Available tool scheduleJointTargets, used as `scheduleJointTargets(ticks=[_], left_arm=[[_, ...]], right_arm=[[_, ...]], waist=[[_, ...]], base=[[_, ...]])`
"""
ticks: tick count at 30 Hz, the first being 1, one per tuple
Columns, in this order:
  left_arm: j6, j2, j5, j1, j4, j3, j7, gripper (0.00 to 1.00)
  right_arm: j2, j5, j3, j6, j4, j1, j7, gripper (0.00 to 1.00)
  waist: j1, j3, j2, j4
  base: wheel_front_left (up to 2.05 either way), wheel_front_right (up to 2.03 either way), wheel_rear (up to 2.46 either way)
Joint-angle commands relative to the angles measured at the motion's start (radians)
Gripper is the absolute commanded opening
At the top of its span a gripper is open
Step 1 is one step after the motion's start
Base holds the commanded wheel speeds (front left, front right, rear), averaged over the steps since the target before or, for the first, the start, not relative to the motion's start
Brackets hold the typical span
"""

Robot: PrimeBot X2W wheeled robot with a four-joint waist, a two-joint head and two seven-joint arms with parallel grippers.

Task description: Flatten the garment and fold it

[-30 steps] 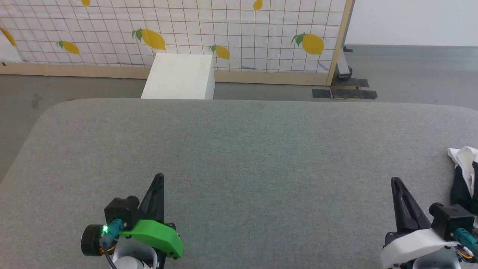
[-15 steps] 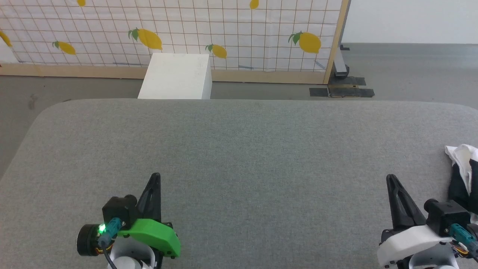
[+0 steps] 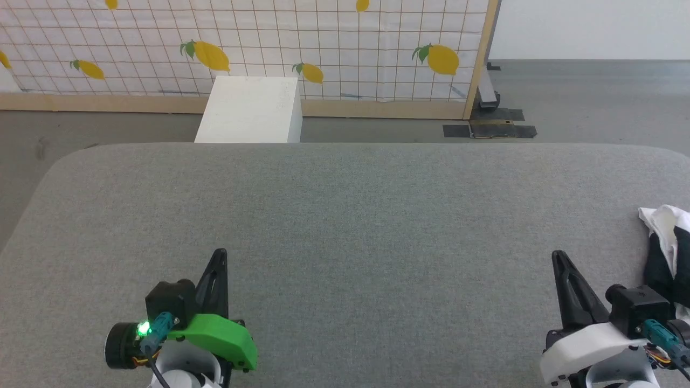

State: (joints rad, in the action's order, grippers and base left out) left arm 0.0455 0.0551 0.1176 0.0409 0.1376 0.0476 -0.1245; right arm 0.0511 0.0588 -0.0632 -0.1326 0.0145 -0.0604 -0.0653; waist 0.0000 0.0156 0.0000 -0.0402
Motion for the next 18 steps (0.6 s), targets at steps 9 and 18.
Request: scheduleJointTargets(ticks=[9,18], left_arm=[[-0.012,-0.003,-0.028,-0.016,-0.027,-0.009,0.021,0.0],[-0.018,-0.003,-0.044,-0.02,-0.047,-0.016,0.039,0.0]], right_arm=[[-0.001,-0.019,0.013,0.001,-0.007,0.025,0.012,0.0],[-0.001,-0.026,0.022,0.001,-0.008,0.031,0.021,0.0]], waist=[[0.0,-0.002,0.0,0.006],[0.0,-0.005,0.0,0.012]], base=[[0.0,0.0,0.0],[0.0,0.0,0.0]])
